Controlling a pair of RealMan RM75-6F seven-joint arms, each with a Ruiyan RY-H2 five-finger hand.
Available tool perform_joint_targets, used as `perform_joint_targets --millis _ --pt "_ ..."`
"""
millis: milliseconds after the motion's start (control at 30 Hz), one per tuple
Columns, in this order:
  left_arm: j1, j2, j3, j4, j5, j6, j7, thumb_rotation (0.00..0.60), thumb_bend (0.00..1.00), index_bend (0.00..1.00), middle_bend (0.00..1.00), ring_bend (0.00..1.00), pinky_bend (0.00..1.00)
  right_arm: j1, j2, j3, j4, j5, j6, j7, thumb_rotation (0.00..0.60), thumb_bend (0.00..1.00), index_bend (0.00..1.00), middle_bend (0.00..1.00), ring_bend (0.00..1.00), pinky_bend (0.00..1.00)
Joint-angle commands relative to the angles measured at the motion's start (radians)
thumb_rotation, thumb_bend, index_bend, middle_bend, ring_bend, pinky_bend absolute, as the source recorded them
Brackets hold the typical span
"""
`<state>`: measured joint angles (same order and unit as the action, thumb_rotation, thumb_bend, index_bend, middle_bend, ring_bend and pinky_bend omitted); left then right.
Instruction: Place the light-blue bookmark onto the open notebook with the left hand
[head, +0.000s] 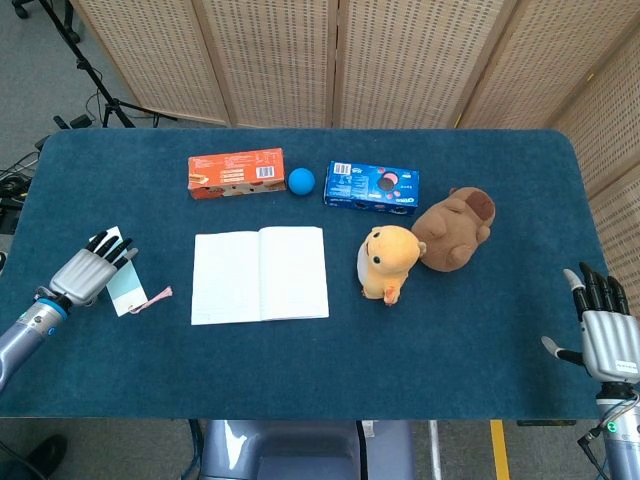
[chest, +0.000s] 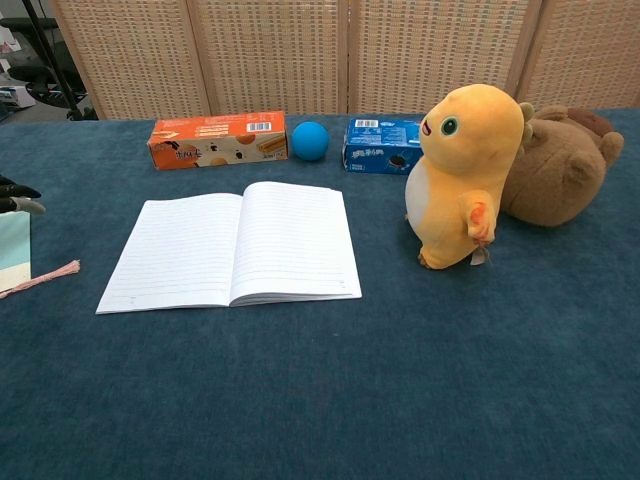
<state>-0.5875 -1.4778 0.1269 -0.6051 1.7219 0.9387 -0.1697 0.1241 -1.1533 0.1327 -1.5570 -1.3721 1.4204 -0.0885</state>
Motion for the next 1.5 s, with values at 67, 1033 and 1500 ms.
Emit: perform_joint_targets --millis 67,1033,1500 --pt "-0.018 -0.006 -0.005 -0.010 -0.015 -0.024 0.025 0.600 0.22 0.01 0.00 0.00 0.00 0.000 0.001 0.001 0.000 0.002 0.000 0.002 0.600 0.00 0.00 0.00 0.00 0.00" --pt "0.000 -0.065 -0.014 -0.006 -0.085 -0.010 0.120 0.600 0.22 0.58 0.00 0.00 0.00 -0.001 0.014 -0.002 -0.001 -0.007 0.002 0.042 0.600 0.00 0.00 0.00 0.00 0.00" --pt "0.035 -0.112 0.001 0.100 -0.076 0.058 0.012 0.600 0.22 0.61 0.00 0.00 0.00 -0.004 0.020 -0.007 -0.006 -0.017 0.005 0.054 0.600 0.00 0.00 0.00 0.00 0.00"
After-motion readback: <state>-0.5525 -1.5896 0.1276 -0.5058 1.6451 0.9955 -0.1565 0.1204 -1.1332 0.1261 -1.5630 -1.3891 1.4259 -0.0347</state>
